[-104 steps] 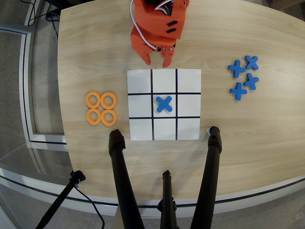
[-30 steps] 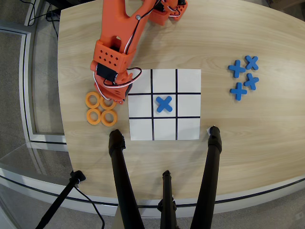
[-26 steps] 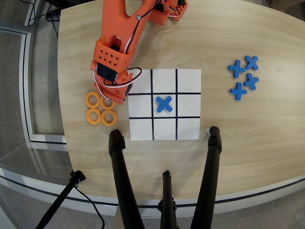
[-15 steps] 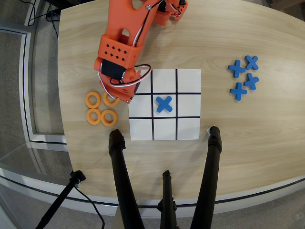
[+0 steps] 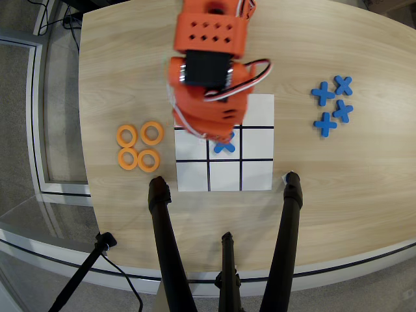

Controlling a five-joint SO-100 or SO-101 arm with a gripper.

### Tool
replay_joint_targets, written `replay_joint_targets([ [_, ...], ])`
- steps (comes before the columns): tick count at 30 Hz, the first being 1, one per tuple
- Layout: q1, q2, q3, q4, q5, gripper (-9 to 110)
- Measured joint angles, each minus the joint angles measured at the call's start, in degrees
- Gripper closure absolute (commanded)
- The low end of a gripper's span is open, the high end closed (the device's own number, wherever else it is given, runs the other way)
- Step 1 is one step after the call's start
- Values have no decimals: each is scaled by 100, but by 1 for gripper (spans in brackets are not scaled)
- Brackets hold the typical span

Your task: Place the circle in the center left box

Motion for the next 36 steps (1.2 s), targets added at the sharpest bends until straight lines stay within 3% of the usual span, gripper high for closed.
replay_joint_targets([
  [6,-949,422,466,149,316,102],
  [13,-1055,466,466,290,387,98],
  [16,-861,457,466,360,202,78],
  [17,-765,422,448,413,79,76],
  [28,993,-114,132,237,-1187,75],
  [36,1846,-914,26,-984,-1512,75],
])
